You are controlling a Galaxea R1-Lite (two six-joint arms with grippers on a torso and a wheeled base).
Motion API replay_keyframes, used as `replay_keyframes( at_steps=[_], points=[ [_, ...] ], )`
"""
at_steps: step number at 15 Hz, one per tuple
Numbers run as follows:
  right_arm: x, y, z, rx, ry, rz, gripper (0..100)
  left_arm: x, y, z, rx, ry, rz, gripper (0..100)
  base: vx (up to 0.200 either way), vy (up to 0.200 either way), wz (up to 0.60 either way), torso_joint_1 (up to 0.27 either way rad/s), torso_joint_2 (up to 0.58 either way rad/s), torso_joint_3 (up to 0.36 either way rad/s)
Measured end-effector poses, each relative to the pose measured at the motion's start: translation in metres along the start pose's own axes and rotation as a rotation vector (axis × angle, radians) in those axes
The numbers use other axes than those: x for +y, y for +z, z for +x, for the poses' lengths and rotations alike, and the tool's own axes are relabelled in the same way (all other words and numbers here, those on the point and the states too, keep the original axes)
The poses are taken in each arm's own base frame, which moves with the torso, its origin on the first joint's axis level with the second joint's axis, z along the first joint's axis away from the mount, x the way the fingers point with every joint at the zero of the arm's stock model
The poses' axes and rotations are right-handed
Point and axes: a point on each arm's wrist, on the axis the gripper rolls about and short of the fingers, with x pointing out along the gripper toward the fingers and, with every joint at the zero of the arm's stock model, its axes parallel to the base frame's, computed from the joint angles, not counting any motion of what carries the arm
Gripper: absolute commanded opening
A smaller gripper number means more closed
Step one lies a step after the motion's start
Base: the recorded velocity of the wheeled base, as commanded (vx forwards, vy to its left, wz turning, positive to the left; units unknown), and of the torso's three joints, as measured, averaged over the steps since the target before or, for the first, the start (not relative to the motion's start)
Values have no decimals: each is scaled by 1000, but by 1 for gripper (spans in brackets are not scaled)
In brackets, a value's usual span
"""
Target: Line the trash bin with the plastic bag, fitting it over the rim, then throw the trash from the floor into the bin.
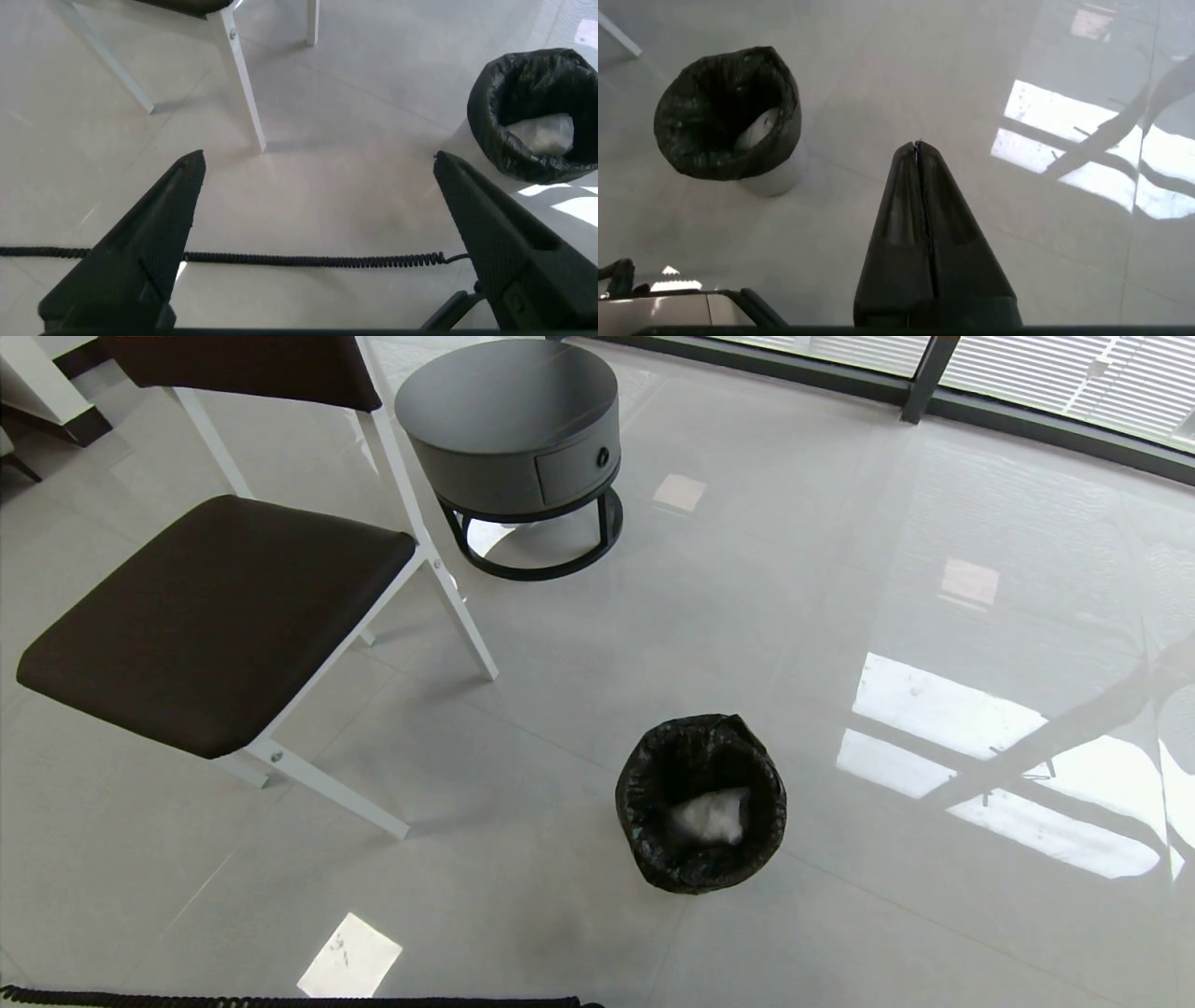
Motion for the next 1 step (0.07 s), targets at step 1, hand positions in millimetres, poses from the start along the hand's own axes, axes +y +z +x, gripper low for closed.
replay_keyframes(
  at_steps=[1],
  points=[
    [0,0,0,0,0,1,0,0,0,0,0,0,0,100,0,0,0,0,0,0]
  ],
)
